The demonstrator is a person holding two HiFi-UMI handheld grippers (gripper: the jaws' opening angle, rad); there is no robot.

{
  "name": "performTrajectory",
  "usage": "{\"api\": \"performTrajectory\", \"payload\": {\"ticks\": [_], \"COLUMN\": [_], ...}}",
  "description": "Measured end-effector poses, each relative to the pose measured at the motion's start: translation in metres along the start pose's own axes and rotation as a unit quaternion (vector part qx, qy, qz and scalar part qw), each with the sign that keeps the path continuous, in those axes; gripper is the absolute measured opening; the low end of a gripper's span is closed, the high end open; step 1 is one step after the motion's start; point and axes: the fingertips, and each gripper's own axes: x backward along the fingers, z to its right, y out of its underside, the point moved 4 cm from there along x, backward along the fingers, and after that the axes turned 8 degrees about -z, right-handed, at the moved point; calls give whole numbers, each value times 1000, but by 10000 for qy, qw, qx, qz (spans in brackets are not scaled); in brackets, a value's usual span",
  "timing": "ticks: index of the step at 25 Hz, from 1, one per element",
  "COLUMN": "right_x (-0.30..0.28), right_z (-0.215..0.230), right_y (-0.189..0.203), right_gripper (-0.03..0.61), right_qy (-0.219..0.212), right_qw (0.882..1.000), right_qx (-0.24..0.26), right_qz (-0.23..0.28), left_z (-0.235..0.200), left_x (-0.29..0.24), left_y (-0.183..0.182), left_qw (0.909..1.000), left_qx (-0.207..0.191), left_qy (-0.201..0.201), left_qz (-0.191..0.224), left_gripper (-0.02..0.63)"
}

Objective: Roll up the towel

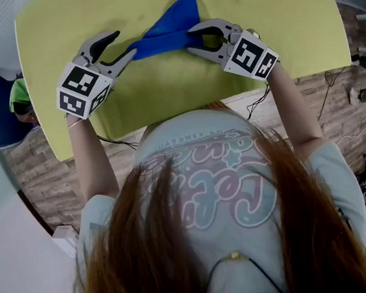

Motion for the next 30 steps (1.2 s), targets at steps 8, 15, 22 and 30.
{"api": "performTrajectory", "payload": {"ticks": [8, 15, 22, 30], "right_x": [-1, -1, -4, 1], "right_z": [2, 5, 8, 5], "right_y": [1, 1, 0, 0], "right_gripper": [120, 120, 118, 119], "right_qy": [-83, -163, -240, -113], "right_qw": [9998, 9993, 9985, 9987], "right_qx": [-183, -335, -484, -503], "right_qz": [-25, -26, -6, -26], "left_z": [34, 67, 65, 62], "left_x": [4, -48, -59, -71], "left_y": [-49, -36, -25, -23], "left_qw": [9952, 9874, 9842, 9760], "left_qx": [-771, -1379, -1463, -1882], "left_qy": [287, 651, 699, 518], "left_qz": [533, -424, -708, -962], "left_gripper": [230, 229, 229, 156]}}
